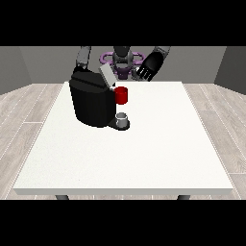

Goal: Insert the coffee pod into the coffee machine and close the lid

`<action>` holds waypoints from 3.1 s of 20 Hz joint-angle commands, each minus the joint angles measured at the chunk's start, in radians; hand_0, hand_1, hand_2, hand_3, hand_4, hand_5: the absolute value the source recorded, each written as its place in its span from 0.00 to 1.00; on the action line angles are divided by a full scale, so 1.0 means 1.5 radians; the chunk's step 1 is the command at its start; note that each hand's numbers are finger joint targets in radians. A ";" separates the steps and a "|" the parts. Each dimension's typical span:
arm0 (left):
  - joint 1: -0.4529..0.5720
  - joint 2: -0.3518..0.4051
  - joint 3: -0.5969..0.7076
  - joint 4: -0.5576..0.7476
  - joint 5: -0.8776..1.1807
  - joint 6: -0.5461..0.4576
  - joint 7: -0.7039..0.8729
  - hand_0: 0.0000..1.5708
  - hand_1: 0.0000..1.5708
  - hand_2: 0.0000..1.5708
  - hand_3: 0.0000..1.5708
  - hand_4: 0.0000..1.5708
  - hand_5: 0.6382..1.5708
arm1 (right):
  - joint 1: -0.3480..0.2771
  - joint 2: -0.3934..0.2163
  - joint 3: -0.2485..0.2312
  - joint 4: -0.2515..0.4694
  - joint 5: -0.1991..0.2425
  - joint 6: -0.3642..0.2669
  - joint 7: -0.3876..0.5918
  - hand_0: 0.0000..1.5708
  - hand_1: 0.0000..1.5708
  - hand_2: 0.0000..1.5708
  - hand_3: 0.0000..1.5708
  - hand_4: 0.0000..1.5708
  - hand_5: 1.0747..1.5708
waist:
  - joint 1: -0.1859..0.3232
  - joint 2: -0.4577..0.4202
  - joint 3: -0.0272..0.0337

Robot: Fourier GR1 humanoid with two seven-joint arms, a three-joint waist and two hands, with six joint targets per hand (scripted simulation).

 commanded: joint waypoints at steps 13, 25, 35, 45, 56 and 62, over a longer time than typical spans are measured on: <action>-0.157 0.060 0.101 0.051 0.038 -0.044 0.076 0.77 0.77 0.81 0.80 0.31 1.00 | -0.042 -0.013 0.012 -0.095 -0.027 0.028 0.023 0.00 0.00 0.00 0.00 0.00 1.00 | -0.100 0.053 -0.0001; -0.193 0.064 0.093 0.060 0.021 -0.031 0.038 0.76 0.76 0.81 0.78 0.30 1.00 | -0.105 -0.043 -0.035 -0.091 -0.025 0.008 0.023 0.00 0.00 0.00 0.00 0.00 1.00 | -0.083 0.134 0.0001; -0.220 0.047 0.084 0.068 0.007 -0.029 0.049 0.77 0.77 0.80 0.78 0.27 1.00 | -0.129 -0.037 -0.056 -0.058 -0.028 -0.014 0.009 0.00 0.00 0.00 0.00 0.10 1.00 | -0.071 0.158 0.0002; -0.256 0.094 0.111 0.099 0.006 -0.031 0.039 0.77 0.77 0.80 0.76 0.27 1.00 | -0.133 -0.041 -0.043 -0.085 -0.030 0.005 0.017 0.00 0.00 0.00 0.00 0.06 1.00 | -0.111 0.181 0.0001; -0.231 0.065 0.100 0.092 -0.006 0.015 0.006 0.75 0.75 0.76 0.74 0.22 1.00 | -0.110 -0.031 -0.036 -0.077 -0.019 -0.008 0.023 0.00 0.00 0.00 0.00 0.00 1.00 | -0.099 0.158 0.0000; -0.214 0.096 0.052 0.084 -0.066 0.032 -0.017 0.77 0.77 0.78 0.70 0.00 1.00 | -0.103 -0.039 -0.052 -0.071 -0.040 0.009 0.013 0.00 0.00 0.00 0.00 0.00 1.00 | -0.098 0.160 0.0000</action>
